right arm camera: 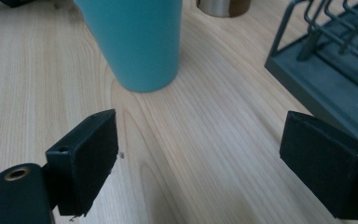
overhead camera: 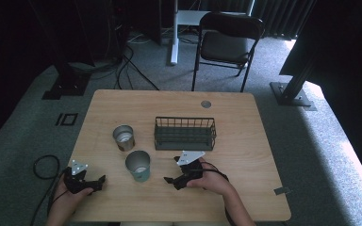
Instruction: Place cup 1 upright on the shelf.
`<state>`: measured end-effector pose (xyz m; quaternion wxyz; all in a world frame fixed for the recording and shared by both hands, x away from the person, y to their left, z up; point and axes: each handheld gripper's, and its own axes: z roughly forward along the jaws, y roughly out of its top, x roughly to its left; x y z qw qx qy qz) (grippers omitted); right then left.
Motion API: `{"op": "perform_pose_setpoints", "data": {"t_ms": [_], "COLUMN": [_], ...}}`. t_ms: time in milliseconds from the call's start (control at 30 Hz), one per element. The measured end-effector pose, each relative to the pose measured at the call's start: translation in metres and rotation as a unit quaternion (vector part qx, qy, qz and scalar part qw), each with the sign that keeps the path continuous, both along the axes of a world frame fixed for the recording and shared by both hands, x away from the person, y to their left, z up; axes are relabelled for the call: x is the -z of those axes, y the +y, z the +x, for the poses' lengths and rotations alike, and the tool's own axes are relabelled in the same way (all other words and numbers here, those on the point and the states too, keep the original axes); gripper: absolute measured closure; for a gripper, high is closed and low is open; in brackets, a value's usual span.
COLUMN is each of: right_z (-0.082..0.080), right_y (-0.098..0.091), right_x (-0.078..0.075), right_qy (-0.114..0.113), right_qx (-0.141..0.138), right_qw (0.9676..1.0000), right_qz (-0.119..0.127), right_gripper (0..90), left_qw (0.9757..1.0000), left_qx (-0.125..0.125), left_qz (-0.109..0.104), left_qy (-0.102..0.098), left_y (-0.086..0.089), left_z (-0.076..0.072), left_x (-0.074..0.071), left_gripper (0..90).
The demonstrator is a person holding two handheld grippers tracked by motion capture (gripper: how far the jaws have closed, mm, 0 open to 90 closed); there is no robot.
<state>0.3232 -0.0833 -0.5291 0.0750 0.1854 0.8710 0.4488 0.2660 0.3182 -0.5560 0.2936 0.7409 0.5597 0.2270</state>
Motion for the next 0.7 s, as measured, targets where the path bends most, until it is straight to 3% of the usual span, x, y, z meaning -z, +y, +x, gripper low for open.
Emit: {"op": "perform_pose_setpoints", "data": {"t_ms": [600, 700], "right_z": [0.0, 0.0], "right_y": [0.031, 0.04], "right_x": [-0.007, -0.01], "right_qy": [-0.011, -0.014], "right_qx": [-0.033, -0.044], "right_qw": [0.9992, 0.9984], "right_qz": [0.02, 0.033], "right_gripper": [11.1, 11.1], "left_qw": [1.0, 1.0], "left_qx": [0.0, 0.0], "left_qz": [0.0, 0.0], "left_qy": [0.0, 0.0], "left_y": [0.0, 0.0], "left_z": [0.0, 0.0], "left_x": [0.0, 0.0], "left_gripper": [2.4, 2.5]}}
